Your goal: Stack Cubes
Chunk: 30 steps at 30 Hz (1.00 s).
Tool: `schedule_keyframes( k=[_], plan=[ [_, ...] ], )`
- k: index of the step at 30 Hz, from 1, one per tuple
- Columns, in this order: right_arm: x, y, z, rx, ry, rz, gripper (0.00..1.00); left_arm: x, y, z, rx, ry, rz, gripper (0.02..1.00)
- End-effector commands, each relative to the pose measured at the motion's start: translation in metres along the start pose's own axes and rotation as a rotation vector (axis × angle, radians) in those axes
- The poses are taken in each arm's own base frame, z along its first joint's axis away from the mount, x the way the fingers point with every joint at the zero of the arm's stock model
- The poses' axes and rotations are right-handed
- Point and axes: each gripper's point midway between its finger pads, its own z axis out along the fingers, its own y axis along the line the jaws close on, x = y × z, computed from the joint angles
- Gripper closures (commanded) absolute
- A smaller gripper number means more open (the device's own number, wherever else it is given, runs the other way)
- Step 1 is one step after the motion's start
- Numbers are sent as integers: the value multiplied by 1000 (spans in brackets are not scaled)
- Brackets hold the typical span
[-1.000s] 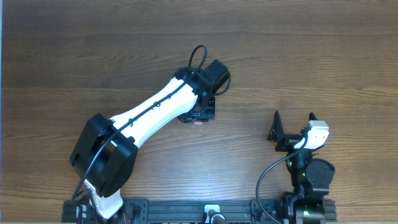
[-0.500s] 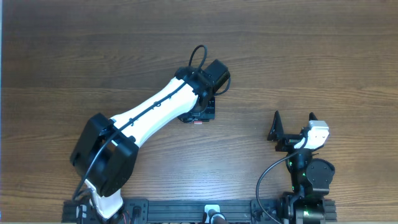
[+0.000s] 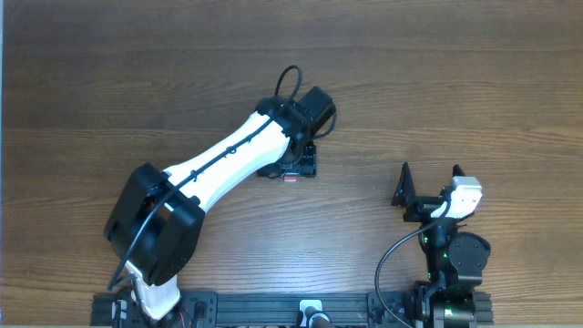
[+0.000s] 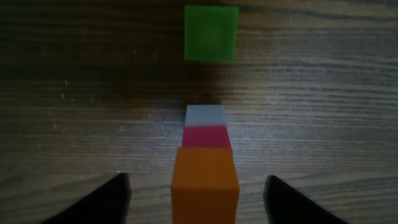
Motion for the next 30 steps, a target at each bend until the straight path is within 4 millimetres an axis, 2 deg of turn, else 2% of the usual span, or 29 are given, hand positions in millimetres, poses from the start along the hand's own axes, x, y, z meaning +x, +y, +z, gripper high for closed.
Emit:
schedule_keyframes(
  k=[1, 6, 8, 9, 14, 17, 21, 25, 30],
  plan=[
    [2, 1, 0, -6, 3, 5, 7, -16, 3, -16, 21, -53, -23, 18],
    [2, 1, 0, -5, 3, 5, 9, -32, 15, -44, 55, -105, -24, 20],
    [2, 1, 0, -5, 3, 5, 9, -41, 21, -61, 52, -153, -36, 23],
    [2, 1, 0, -6, 3, 5, 9, -52, 31, -80, 28, -222, -54, 20],
    [2, 1, 0, -6, 3, 5, 7, -77, 62, -135, -70, -459, -106, 20],
    [2, 1, 0, -5, 3, 5, 7, -80, 75, -154, -106, -529, -126, 18],
    [2, 1, 0, -5, 3, 5, 7, -93, 116, -188, -303, -703, -191, 18],
    [2, 1, 0, -6, 3, 5, 7, -97, 145, -220, -436, -847, -288, 18],
    [2, 1, 0, -5, 3, 5, 9, -94, 161, -250, -388, -968, -465, 18]
  ],
)
